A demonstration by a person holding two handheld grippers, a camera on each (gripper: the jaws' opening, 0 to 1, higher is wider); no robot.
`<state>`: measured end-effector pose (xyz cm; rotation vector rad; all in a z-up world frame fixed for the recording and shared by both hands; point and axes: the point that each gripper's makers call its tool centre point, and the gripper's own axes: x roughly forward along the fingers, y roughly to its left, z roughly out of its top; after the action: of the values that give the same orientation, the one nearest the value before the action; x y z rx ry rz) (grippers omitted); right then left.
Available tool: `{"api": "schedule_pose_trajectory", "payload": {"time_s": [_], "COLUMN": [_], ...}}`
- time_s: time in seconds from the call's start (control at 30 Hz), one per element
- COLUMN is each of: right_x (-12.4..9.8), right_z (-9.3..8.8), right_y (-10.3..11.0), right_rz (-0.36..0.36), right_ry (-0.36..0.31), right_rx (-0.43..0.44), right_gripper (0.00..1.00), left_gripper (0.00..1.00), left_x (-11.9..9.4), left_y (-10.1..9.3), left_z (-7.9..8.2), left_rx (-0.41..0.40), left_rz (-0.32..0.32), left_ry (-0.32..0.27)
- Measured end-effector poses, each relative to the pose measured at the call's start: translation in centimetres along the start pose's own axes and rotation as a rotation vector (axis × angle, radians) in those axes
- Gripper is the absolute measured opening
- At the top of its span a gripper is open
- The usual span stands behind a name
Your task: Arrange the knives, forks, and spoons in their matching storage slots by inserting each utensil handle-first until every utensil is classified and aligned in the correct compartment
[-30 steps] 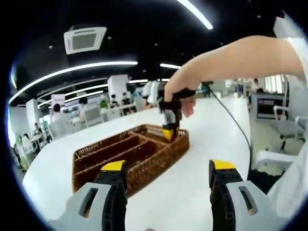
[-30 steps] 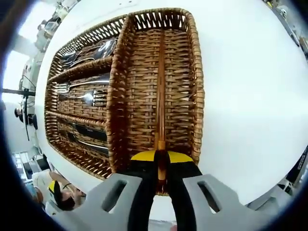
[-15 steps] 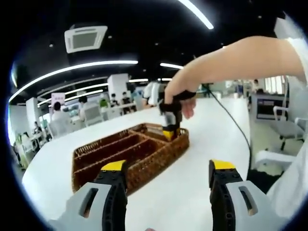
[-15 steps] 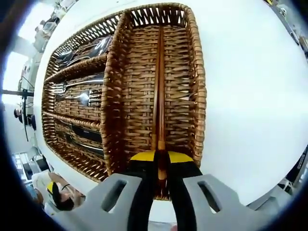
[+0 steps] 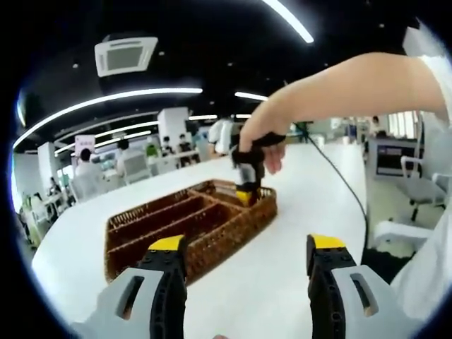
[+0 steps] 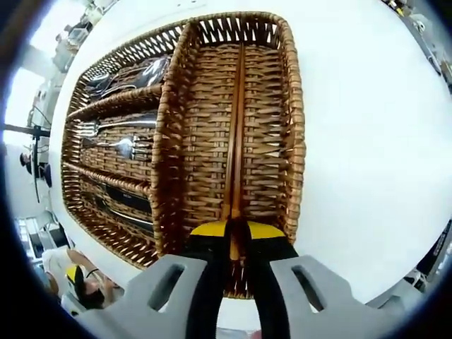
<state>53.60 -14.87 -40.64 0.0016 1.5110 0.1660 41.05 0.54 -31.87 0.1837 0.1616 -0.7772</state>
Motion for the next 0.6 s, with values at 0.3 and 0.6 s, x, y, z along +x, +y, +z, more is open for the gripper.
{"api": "schedule_pose_trajectory", "payload": {"time_s": [0.3, 0.6], "right_x": [-0.5, -0.6], "right_z": [0.8, 1.1], "right_y": [0.1, 0.6], "right_rz": [-0.012, -0.012], "right_ry": [-0.023, -0.035], "right_rx": [-0.018, -0.042], "right_gripper": [0.09, 0.17], "left_gripper": [0.68, 0.68], "left_x": [0.0, 0.0], "left_y": [0.2, 0.3], "left_z": [0.1, 0.2], "left_rx": [-0.003, -0.004], "left_rz": [0.003, 0.002], "left_ry": [0.001, 0.002]}}
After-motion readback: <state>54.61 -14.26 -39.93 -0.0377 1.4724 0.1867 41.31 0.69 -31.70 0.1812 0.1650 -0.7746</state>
